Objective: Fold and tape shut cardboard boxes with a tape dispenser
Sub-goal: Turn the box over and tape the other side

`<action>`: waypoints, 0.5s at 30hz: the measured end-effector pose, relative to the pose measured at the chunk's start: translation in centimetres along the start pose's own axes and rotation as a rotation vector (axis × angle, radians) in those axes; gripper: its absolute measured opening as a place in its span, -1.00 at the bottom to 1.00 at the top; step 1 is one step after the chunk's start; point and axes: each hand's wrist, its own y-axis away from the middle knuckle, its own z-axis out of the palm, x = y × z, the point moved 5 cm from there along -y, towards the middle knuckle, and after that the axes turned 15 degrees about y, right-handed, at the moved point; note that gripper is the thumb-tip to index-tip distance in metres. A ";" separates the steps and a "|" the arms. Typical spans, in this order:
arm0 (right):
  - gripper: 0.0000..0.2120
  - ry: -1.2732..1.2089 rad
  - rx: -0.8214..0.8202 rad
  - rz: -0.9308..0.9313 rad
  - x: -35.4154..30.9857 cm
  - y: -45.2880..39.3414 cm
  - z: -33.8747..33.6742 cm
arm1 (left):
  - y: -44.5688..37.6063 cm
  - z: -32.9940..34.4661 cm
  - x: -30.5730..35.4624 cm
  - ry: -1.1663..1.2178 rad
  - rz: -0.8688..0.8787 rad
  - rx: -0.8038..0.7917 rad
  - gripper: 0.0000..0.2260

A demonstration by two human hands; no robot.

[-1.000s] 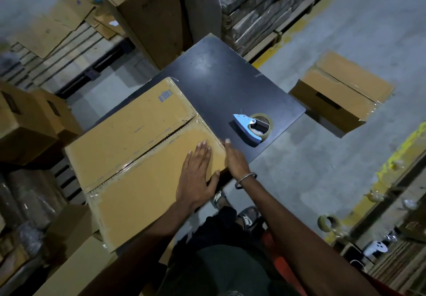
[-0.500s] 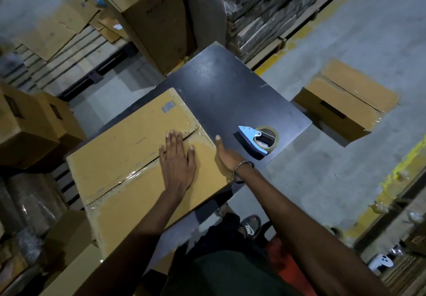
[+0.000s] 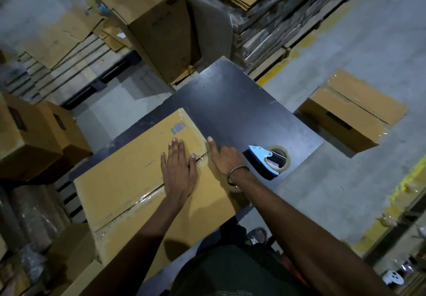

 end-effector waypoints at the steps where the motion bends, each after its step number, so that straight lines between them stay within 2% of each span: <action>1: -0.13 -0.063 0.052 -0.052 -1.1 -0.3 -0.4 | 0.0 0.1 0.0 -0.010 0.002 -0.001 -0.41; 2: -0.22 -0.132 0.074 -0.140 -2.4 -0.5 -0.3 | 0.0 0.2 0.0 -0.023 -0.001 -0.002 -0.41; 4: -0.33 -0.176 0.017 -0.292 -4.4 -1.0 0.6 | -0.1 0.3 0.0 -0.042 -0.008 -0.017 -0.40; 7: -0.31 -0.071 -0.087 -0.189 -3.7 -2.3 1.7 | -0.1 0.5 -0.2 -0.078 0.005 -0.025 -0.40; 10: -0.08 -0.028 -0.191 -0.085 -2.8 -3.3 0.4 | 0.1 0.7 -0.3 -0.074 0.001 -0.033 -0.40; 12: -0.03 -0.065 -0.139 -0.060 -4.2 -4.2 -1.2 | -0.1 0.7 -0.3 -0.064 -0.001 -0.032 -0.40; 15: -0.30 -0.151 0.019 -0.260 -8.2 -5.1 -2.1 | -0.2 0.3 -0.4 -0.037 -0.009 -0.019 -0.41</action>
